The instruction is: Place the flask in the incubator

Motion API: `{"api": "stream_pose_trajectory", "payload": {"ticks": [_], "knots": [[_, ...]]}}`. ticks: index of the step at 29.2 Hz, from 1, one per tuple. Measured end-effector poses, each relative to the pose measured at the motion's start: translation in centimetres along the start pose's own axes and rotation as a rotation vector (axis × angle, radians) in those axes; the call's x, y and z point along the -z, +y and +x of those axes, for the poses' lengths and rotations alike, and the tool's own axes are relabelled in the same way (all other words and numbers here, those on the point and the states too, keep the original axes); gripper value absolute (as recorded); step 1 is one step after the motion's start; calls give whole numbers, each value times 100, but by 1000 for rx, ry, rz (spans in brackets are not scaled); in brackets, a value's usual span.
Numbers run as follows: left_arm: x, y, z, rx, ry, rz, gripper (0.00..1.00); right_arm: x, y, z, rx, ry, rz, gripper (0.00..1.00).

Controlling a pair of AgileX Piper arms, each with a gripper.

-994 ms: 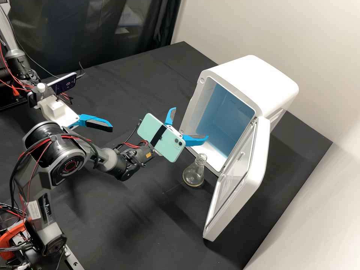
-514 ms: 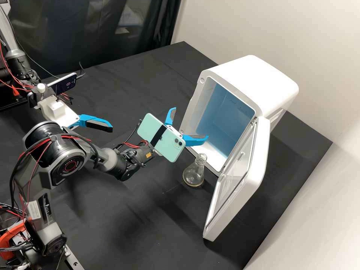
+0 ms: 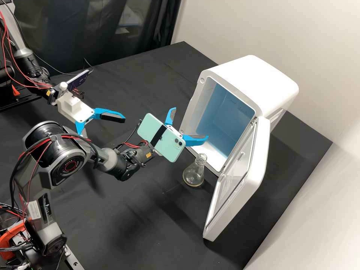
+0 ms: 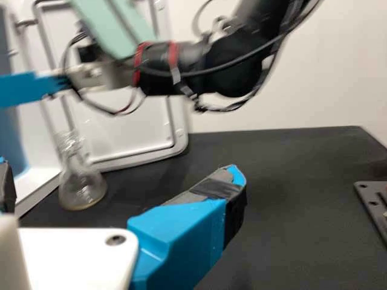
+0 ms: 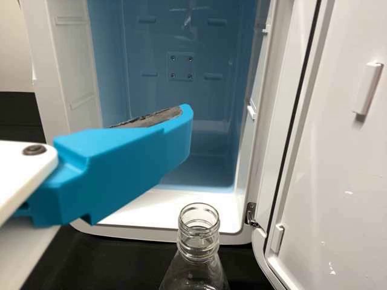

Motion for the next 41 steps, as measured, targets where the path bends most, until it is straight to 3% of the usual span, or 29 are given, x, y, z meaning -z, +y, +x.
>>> {"api": "stream_pose_trajectory", "payload": {"ticks": [5, 18, 28, 41], "knots": [[72, -42, -57, 18, 17, 4, 100, 0, 0, 0, 0, 0, 0, 100], [126, -9, -135, 9, 19, 8, 100, -2, -1, 0, 2, -2, 0, 100], [300, 23, -191, -4, 80, -26, 100, -2, -1, 0, 2, -2, 0, 100], [375, 32, -204, -6, 100, -22, 100, -2, -1, 0, 2, -2, 0, 100]]}}
